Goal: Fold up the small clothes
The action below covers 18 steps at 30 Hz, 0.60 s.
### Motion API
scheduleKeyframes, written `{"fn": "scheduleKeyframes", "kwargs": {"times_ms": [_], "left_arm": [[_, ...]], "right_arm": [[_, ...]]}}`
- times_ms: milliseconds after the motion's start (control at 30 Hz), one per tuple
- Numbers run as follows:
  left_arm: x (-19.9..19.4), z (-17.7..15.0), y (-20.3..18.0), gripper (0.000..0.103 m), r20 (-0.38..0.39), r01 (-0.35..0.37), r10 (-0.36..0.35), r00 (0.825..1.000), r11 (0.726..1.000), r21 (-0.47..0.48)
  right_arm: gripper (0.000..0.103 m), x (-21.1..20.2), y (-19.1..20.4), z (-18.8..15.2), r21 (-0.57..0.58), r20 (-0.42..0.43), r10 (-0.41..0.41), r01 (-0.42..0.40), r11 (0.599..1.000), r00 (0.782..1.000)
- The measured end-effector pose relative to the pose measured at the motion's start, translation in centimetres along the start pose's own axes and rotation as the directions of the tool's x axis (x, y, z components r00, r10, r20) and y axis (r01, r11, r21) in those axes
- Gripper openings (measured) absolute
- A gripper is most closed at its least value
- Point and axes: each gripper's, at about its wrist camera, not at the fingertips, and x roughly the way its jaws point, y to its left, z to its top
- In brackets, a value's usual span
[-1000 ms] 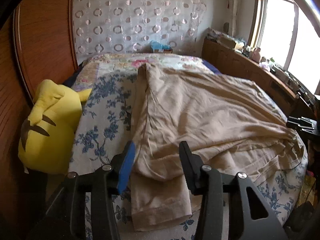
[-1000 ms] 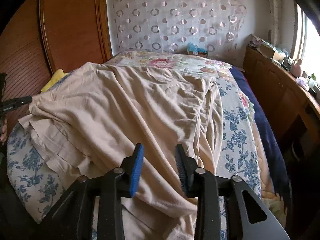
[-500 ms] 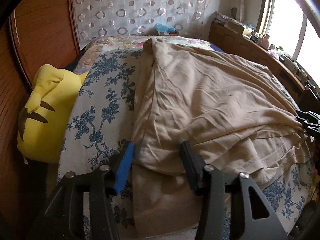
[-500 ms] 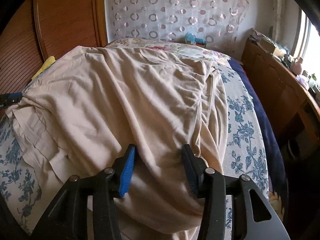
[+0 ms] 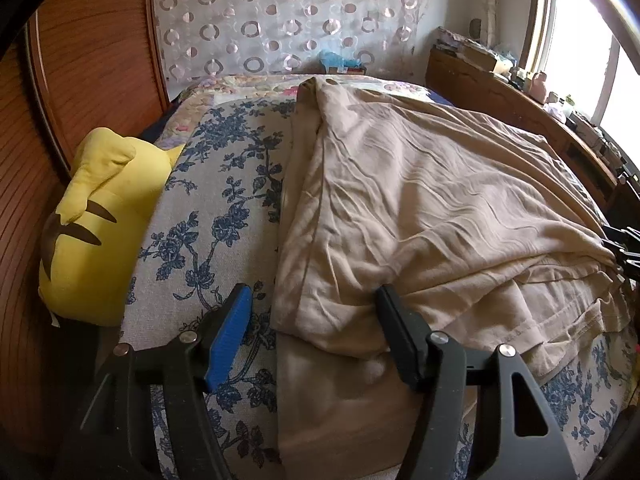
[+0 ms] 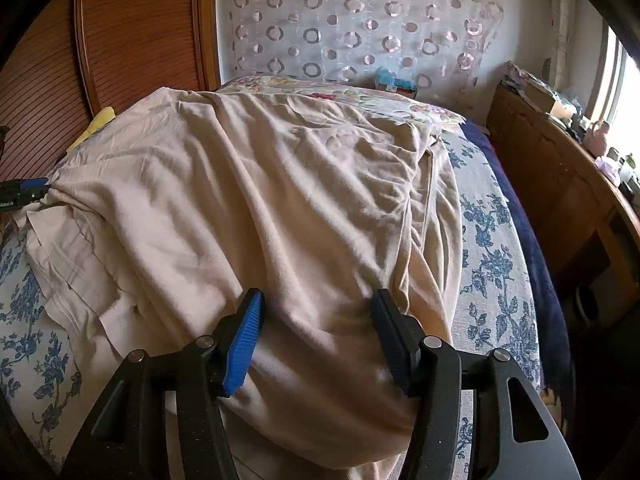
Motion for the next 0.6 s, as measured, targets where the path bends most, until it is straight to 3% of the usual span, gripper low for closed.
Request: {"fn": "scheduleKeyframes", "kwargs": {"times_ms": [167,233,333,400,467,600], "left_arm": [[0.0,-0.1,0.0,0.066,0.002,-0.004,0.004,1.0,1.0,-0.006],[0.0,-0.1,-0.1,0.061,0.003,0.005,-0.005,1.0,1.0,-0.002],[-0.2,0.0,-0.5,0.04,0.003,0.047,-0.047,0.999,0.999,0.016],[-0.2,0.3,-0.7,0.01,-0.012,0.098,-0.098,0.995,0.995,0.013],[-0.5,0.8,-1.0,0.01,-0.013,0.169,-0.169,0.986,0.986,-0.002],[-3.1,2.6,-2.8,0.009,0.082,0.199,-0.201,0.976,0.979,0.031]], "right_arm": [[0.058,-0.1,0.0,-0.2,-0.001,0.004,-0.003,0.003,1.0,1.0],[0.058,-0.1,-0.1,-0.2,0.0,0.004,-0.002,0.002,1.0,1.0],[0.058,-0.1,-0.2,-0.2,0.0,0.004,-0.001,0.001,1.0,1.0],[0.059,-0.1,-0.1,-0.2,-0.001,0.004,-0.001,0.001,1.0,1.0],[0.059,-0.1,-0.1,-0.2,-0.001,0.004,-0.001,0.001,1.0,1.0],[0.059,-0.1,-0.1,-0.2,-0.001,0.004,-0.001,0.001,1.0,1.0]]}}
